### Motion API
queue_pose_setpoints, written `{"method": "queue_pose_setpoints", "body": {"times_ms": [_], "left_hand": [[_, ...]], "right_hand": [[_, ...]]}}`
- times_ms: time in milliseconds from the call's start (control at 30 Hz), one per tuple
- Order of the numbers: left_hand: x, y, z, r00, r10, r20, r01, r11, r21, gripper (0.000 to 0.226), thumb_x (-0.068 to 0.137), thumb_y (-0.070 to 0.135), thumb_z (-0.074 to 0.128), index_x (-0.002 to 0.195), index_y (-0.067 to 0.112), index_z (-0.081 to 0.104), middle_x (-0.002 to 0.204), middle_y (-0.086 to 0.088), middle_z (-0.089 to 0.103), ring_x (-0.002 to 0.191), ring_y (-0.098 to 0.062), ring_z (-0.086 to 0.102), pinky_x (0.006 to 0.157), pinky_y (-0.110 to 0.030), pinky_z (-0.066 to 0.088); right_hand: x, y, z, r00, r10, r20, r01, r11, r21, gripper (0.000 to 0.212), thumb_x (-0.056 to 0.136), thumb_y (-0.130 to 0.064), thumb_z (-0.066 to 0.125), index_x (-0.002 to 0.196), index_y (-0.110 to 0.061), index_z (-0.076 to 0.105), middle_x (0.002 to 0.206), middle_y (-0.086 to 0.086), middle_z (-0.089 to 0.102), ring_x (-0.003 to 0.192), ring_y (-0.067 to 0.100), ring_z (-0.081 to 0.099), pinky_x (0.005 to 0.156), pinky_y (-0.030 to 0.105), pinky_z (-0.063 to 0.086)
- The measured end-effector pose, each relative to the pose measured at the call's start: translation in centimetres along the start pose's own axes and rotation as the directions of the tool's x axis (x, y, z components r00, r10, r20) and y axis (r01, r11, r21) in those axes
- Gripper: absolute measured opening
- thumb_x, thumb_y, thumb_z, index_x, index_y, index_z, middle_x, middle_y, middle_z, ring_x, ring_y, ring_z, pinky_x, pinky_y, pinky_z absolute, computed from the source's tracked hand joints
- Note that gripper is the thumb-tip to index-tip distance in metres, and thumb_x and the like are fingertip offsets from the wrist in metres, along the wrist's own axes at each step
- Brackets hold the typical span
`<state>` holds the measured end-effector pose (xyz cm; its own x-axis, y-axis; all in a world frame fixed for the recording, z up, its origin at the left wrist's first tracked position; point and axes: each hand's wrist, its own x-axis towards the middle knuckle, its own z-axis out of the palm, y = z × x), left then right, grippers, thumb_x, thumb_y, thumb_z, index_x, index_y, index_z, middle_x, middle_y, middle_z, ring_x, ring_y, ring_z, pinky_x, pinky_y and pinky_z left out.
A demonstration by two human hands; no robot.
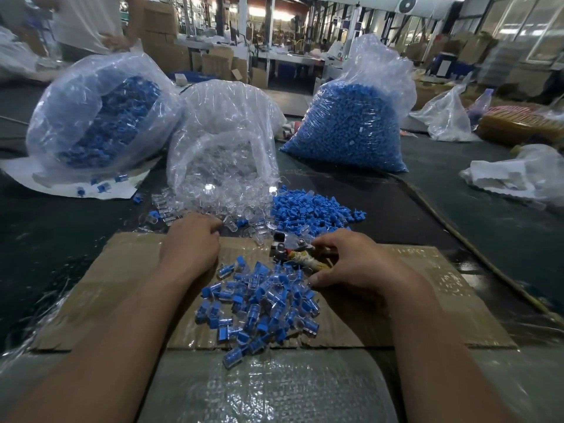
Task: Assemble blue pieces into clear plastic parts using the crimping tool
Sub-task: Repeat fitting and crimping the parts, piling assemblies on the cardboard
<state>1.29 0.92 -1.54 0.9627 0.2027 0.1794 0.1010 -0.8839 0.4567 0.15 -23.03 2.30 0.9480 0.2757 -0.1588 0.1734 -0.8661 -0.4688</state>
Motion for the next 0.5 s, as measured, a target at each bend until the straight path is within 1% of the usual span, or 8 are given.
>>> {"method": "queue_pose_setpoints", "body": {"times_ms": [100, 167, 267, 367, 433, 467, 500], "left_hand": [[0.0, 0.0, 0.0, 1.0, 0.028, 0.006, -0.028, 1.0, -0.004, 0.033, 0.095, 0.01, 0.041, 0.12, 0.016, 0.062, 0.131, -0.003, 0.055, 0.119, -0.023, 0.047, 0.098, -0.038, 0.037], [-0.1, -0.1, -0.2, 1.0, -0.002, -0.012, 0.001, 0.998, -0.056, 0.032, 0.093, 0.009, 0.045, 0.119, 0.016, 0.063, 0.13, -0.002, 0.057, 0.119, -0.021, 0.049, 0.098, -0.037, 0.038], [-0.4, 0.0, -0.6, 0.997, -0.05, -0.067, 0.04, 0.988, -0.148, 0.026, 0.089, 0.01, 0.056, 0.111, 0.015, 0.067, 0.121, -0.002, 0.064, 0.112, -0.02, 0.055, 0.095, -0.036, 0.041], [-0.8, 0.3, -1.0, 0.991, -0.079, -0.108, 0.056, 0.979, -0.197, 0.017, 0.084, 0.016, 0.065, 0.1, 0.017, 0.071, 0.109, -0.002, 0.069, 0.099, -0.016, 0.059, 0.089, -0.036, 0.043], [-1.1, 0.4, -1.1, 0.99, -0.073, -0.121, 0.046, 0.975, -0.219, 0.009, 0.081, 0.017, 0.068, 0.089, 0.019, 0.072, 0.099, -0.001, 0.071, 0.087, -0.011, 0.056, 0.085, -0.036, 0.044], [-1.2, 0.3, -1.2, 0.99, -0.067, -0.122, 0.037, 0.973, -0.227, 0.006, 0.08, 0.016, 0.069, 0.081, 0.022, 0.071, 0.092, 0.0, 0.07, 0.084, -0.011, 0.054, 0.082, -0.036, 0.043], [-1.2, 0.3, -1.2, 0.991, -0.062, -0.121, 0.033, 0.973, -0.227, 0.013, 0.079, 0.015, 0.07, 0.074, 0.027, 0.067, 0.086, 0.001, 0.067, 0.083, -0.011, 0.054, 0.078, -0.034, 0.043]], "right_hand": [[0.0, -0.1, 0.1, 1.0, -0.004, -0.004, 0.004, 1.0, -0.009, 0.075, 0.066, -0.042, 0.078, 0.133, -0.028, 0.046, 0.126, -0.007, 0.047, 0.1, 0.007, 0.039, 0.08, 0.027, 0.033], [0.0, -0.1, 0.1, 1.0, -0.001, -0.001, 0.001, 1.0, -0.008, 0.075, 0.066, -0.041, 0.078, 0.133, -0.028, 0.045, 0.126, -0.007, 0.047, 0.101, 0.007, 0.039, 0.081, 0.027, 0.033], [0.1, -0.1, 0.1, 1.0, 0.002, 0.004, -0.002, 1.0, -0.007, 0.077, 0.066, -0.041, 0.078, 0.133, -0.028, 0.044, 0.127, -0.006, 0.046, 0.103, 0.007, 0.038, 0.083, 0.027, 0.034], [0.1, -0.1, 0.1, 1.0, 0.004, 0.005, -0.004, 1.0, -0.012, 0.078, 0.065, -0.042, 0.078, 0.134, -0.029, 0.044, 0.127, -0.007, 0.045, 0.104, 0.007, 0.038, 0.085, 0.027, 0.034], [0.1, -0.1, 0.1, 1.0, 0.002, 0.006, -0.002, 1.0, -0.011, 0.077, 0.065, -0.042, 0.078, 0.133, -0.028, 0.044, 0.127, -0.007, 0.046, 0.103, 0.007, 0.038, 0.084, 0.027, 0.034], [0.1, 0.0, 0.1, 1.0, 0.002, 0.007, -0.002, 1.0, -0.006, 0.077, 0.065, -0.042, 0.078, 0.133, -0.028, 0.045, 0.126, -0.007, 0.046, 0.102, 0.007, 0.039, 0.083, 0.027, 0.034], [0.1, 0.0, 0.1, 1.0, 0.001, 0.007, -0.001, 1.0, -0.001, 0.077, 0.065, -0.043, 0.078, 0.133, -0.028, 0.045, 0.126, -0.007, 0.047, 0.102, 0.007, 0.039, 0.083, 0.027, 0.034]]}}
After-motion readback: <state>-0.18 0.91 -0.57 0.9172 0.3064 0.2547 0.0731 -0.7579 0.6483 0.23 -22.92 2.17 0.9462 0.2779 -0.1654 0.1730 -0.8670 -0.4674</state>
